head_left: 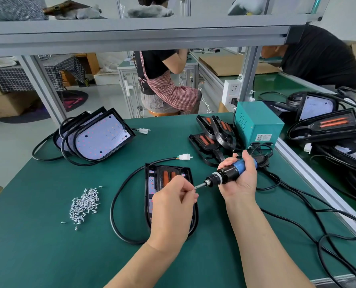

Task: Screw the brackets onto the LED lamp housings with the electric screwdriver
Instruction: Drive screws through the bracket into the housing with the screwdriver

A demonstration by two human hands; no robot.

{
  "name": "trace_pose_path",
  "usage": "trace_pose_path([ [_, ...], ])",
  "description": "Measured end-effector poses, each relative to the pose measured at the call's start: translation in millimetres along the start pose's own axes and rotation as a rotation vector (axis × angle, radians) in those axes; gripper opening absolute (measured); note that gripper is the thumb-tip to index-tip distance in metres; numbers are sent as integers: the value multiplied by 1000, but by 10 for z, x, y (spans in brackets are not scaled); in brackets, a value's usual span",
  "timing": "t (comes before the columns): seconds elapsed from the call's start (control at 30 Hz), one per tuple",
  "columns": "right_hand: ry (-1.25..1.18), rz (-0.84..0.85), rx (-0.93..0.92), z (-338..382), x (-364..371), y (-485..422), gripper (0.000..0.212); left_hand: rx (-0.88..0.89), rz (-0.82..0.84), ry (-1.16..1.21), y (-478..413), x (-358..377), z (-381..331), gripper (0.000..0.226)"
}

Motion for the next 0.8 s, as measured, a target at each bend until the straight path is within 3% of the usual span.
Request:
trace_pose_path([
  [0.13, 11, -31, -15, -15, 2, 19, 23, 271, -107, -242, 40, -25, -113, 21],
  [0.23, -6, -49, -13, -34, -17, 28, 25, 358, -170, -313, 18, -59, -152, 21],
  [0.4, -21, 20, 9, -39, 48, 26, 20, 261, -71, -197, -19, -34, -134, 31],
  [0.57, 19, 0, -22, -44, 32, 33, 19, 392, -69, -394, 5, -24, -228, 31],
  [0.8, 45, -52, -57, -92, 0, 59, 22, 382, 7, -466, -35, 31, -179, 34],
])
Point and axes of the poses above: each hand's wrist, its own y-axis away from the middle knuckle, its own x-axis out of the palm, z = x × y, the point moved 6 cm from there along -y, towards the middle knuckle, and after that the axes turned 10 degrees about -y, right-handed, at the moved point
